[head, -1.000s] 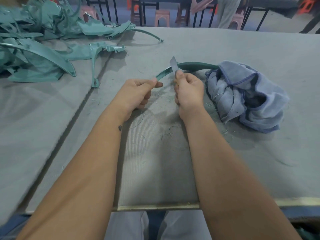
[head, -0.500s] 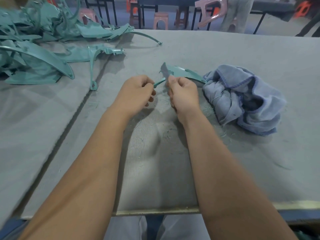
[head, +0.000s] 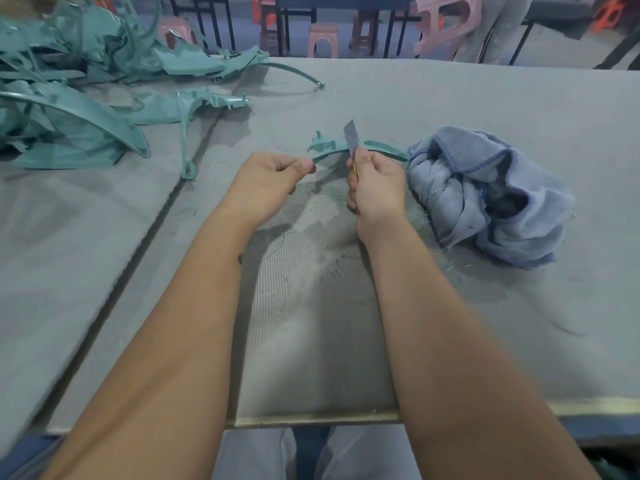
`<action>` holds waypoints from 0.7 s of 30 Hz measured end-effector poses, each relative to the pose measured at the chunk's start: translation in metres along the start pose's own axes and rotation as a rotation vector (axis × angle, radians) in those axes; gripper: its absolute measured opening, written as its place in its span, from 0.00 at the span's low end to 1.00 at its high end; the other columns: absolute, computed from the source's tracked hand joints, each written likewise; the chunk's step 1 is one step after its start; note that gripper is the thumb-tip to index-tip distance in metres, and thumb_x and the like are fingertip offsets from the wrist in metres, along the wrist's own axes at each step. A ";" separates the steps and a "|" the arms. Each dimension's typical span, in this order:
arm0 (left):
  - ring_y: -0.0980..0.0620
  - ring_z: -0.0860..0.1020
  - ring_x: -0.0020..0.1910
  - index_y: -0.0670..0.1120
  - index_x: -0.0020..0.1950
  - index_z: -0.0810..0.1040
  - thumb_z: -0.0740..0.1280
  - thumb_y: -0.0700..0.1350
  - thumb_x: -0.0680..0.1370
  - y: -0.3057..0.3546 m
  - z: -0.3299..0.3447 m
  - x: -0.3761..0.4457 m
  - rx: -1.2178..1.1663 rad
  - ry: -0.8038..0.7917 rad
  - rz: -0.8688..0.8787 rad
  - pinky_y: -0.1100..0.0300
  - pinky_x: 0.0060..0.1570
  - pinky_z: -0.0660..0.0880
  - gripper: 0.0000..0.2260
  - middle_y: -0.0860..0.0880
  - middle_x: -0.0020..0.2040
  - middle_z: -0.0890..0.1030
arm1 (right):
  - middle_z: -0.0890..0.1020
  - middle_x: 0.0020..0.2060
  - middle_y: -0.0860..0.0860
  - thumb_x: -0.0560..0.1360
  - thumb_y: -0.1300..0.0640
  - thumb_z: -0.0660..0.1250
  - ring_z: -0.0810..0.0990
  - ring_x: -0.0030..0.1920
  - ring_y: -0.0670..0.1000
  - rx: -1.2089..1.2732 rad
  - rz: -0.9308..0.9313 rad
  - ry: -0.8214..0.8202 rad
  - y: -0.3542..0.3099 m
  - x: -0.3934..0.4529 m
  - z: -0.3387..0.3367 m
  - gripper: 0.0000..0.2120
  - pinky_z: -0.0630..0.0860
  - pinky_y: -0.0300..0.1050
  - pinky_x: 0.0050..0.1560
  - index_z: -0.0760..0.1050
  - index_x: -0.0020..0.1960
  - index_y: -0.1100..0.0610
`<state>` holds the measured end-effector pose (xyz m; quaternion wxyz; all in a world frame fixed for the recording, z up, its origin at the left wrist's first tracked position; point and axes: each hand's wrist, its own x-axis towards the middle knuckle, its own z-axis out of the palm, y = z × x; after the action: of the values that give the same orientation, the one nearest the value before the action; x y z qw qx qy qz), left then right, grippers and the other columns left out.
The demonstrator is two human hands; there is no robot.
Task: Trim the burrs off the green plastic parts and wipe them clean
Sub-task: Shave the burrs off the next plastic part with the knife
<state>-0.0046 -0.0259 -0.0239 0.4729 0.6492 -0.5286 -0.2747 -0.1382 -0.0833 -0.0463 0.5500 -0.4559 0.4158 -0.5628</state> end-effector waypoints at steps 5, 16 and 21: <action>0.63 0.65 0.22 0.52 0.52 0.84 0.63 0.54 0.81 -0.005 -0.017 -0.001 0.016 0.018 -0.032 0.63 0.29 0.62 0.12 0.53 0.31 0.70 | 0.65 0.24 0.48 0.83 0.57 0.57 0.57 0.21 0.43 0.271 0.089 0.146 -0.006 0.006 -0.004 0.17 0.54 0.36 0.22 0.68 0.36 0.56; 0.40 0.76 0.45 0.45 0.53 0.79 0.55 0.45 0.82 -0.007 -0.022 0.000 0.590 0.334 0.147 0.49 0.41 0.72 0.12 0.42 0.45 0.81 | 0.79 0.29 0.53 0.77 0.65 0.61 0.72 0.23 0.48 0.000 -0.031 0.183 -0.014 0.002 -0.011 0.10 0.68 0.39 0.25 0.71 0.42 0.51; 0.46 0.79 0.50 0.61 0.63 0.78 0.63 0.60 0.78 -0.003 -0.010 -0.009 0.587 0.357 0.200 0.55 0.43 0.73 0.15 0.52 0.49 0.83 | 0.74 0.28 0.52 0.81 0.49 0.55 0.67 0.26 0.50 -0.120 0.086 0.263 -0.015 0.006 -0.015 0.15 0.63 0.43 0.32 0.76 0.45 0.54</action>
<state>0.0023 -0.0145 -0.0240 0.3759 0.7402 -0.5548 0.0543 -0.1565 -0.0887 -0.0352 0.4862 -0.3923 0.5363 -0.5676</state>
